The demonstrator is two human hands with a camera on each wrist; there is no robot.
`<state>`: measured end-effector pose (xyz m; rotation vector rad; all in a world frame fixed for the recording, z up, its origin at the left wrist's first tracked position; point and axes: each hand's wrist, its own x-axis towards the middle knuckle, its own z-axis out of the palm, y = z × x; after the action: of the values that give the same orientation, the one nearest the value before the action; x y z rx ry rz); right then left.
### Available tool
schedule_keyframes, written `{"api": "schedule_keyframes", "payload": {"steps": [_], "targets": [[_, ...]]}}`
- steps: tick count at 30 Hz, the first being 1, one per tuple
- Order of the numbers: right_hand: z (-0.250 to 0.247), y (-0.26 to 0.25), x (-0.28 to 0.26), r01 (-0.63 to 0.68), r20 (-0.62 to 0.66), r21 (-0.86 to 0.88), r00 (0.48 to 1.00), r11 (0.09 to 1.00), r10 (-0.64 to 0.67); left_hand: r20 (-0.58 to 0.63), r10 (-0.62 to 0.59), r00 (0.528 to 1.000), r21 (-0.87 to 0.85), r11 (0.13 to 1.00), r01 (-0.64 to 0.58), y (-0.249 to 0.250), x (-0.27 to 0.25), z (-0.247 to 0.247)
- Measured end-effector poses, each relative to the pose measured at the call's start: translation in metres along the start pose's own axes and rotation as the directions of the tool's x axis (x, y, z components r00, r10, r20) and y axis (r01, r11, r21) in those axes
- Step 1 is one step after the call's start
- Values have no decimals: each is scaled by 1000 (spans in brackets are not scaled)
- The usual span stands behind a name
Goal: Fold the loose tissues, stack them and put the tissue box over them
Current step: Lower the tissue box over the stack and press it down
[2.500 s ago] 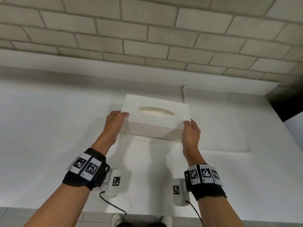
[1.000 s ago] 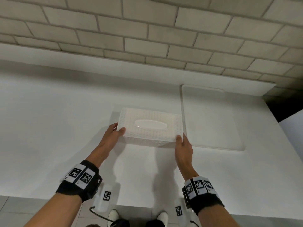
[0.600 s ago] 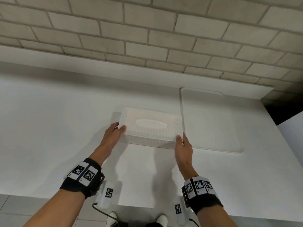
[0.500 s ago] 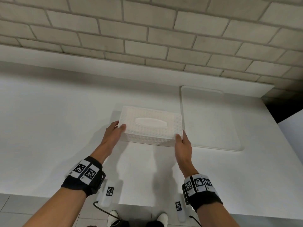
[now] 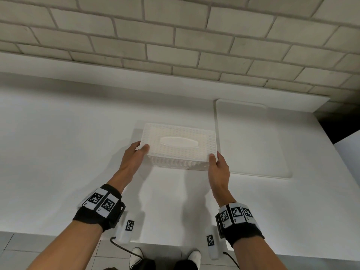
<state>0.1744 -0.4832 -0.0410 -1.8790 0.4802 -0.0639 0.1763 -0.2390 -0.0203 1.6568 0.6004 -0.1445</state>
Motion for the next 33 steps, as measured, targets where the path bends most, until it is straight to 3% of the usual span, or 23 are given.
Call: {"api": "schedule_keyframes", "payload": {"steps": [4, 10, 21, 26, 33], "targets": [[0, -4, -3, 2, -43, -43, 999, 999, -4, -42, 7, 999, 31, 1000, -5, -3, -1, 0], [-14, -3, -20, -27, 6, -63, 1000, 998, 27, -31, -14, 999, 49, 999, 16, -17, -12, -12], [-4, -35, 40, -86, 86, -132, 992, 988, 97, 101, -119, 988, 125, 986, 106, 26, 19, -8], [1, -37, 48, -106, 58, -129, 992, 986, 114, 6, -91, 996, 175, 981, 88, 31, 25, 4], [4, -37, 57, -29, 67, -208, 997, 978, 44, -13, -42, 999, 222, 974, 44, 24, 33, 7]]}}
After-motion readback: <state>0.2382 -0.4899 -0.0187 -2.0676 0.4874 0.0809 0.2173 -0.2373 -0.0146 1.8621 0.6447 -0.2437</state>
